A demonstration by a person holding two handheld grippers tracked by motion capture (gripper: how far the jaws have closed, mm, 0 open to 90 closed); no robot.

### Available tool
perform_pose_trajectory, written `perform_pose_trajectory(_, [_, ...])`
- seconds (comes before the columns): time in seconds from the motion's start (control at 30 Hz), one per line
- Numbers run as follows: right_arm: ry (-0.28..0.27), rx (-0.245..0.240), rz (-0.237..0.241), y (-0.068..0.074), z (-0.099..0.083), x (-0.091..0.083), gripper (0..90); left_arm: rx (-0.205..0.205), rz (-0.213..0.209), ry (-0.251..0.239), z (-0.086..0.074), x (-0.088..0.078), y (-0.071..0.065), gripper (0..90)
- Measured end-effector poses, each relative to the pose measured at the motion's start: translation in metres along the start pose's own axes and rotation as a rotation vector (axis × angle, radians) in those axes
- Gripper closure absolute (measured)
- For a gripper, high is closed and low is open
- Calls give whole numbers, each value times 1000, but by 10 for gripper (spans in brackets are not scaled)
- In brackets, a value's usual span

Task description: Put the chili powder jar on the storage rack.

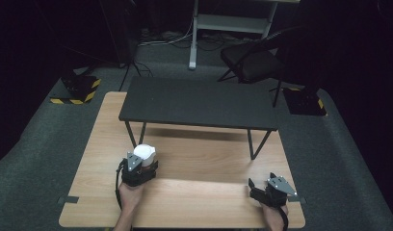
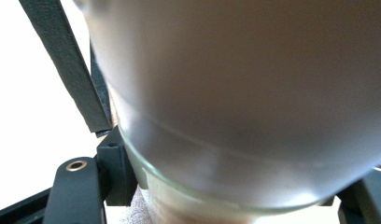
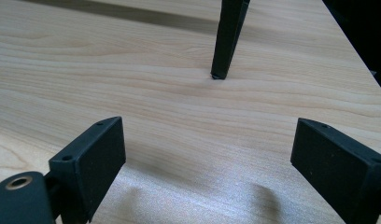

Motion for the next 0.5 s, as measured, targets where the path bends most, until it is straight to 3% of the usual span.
perform_pose_trajectory(0.33, [2,2,-5,1,0,0,96,49,9,24,6,0,-3,306])
perform_pose_trajectory(0.5, [4,4,-8,1,1,0,96,23,2,39,10,0,0,308])
Point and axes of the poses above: each handheld gripper's, and its own axes: x roughly forward along the jaws, z roughly out of its top, y roughly to its left, the point moved 1 cm from there along x, roughly forward along the jaws, and after that the axes turned 10 degrees about x, right-handed, at the moved point
